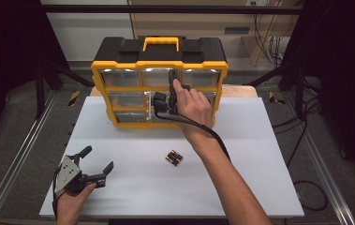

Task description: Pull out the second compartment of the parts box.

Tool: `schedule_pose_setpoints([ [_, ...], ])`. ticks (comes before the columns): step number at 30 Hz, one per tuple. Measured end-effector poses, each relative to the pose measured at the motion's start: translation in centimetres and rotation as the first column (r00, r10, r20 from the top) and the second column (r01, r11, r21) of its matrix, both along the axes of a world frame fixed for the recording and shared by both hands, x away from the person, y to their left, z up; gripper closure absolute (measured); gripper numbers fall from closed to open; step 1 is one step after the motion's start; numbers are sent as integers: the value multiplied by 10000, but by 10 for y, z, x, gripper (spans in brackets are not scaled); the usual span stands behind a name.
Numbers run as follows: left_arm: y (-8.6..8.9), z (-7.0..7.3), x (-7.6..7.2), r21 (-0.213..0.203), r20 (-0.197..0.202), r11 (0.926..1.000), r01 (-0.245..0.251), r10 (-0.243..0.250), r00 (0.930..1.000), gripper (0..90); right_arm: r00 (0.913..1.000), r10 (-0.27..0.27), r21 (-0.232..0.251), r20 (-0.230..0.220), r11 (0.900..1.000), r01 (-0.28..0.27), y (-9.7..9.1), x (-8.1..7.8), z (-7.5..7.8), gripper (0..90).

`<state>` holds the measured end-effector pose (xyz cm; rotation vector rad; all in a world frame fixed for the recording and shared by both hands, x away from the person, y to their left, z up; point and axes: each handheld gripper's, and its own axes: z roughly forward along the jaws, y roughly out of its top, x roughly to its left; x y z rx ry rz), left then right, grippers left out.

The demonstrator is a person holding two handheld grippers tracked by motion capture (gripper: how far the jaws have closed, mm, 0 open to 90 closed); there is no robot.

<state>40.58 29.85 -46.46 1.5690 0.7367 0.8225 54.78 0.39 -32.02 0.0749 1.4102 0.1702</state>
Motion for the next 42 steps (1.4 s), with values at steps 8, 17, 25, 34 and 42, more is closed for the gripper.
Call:
schedule_pose_setpoints([
  [8, -1, 1, 0, 30, 37, 10000, 26, -26, 10000, 35, 9999, 122, -270, -8, 9996, -122, -2, -1, 1, 823],
  [17, 1, 1, 0, 15, 65, 10000, -13, 12, 10000, 36, 9999, 133, -219, -15, 9997, -133, -3, -8, 0, 825],
  [25, 3, 1, 0, -51, 71, 10000, -48, 48, 10000, 36, 9992, 383, -292, 81, 9988, -381, -7, -22, 0, 825],
  [34, 4, 1, 0, -107, 69, 9999, 9, -9, 10000, 36, 9988, 492, -339, 77, 9982, -490, -7, -36, -1, 822],
  [42, 2, 1, 1, -66, 45, 9999, 87, -86, 10000, 35, 9984, 569, -575, -8, 9967, -568, -10, -45, 1, 824],
])
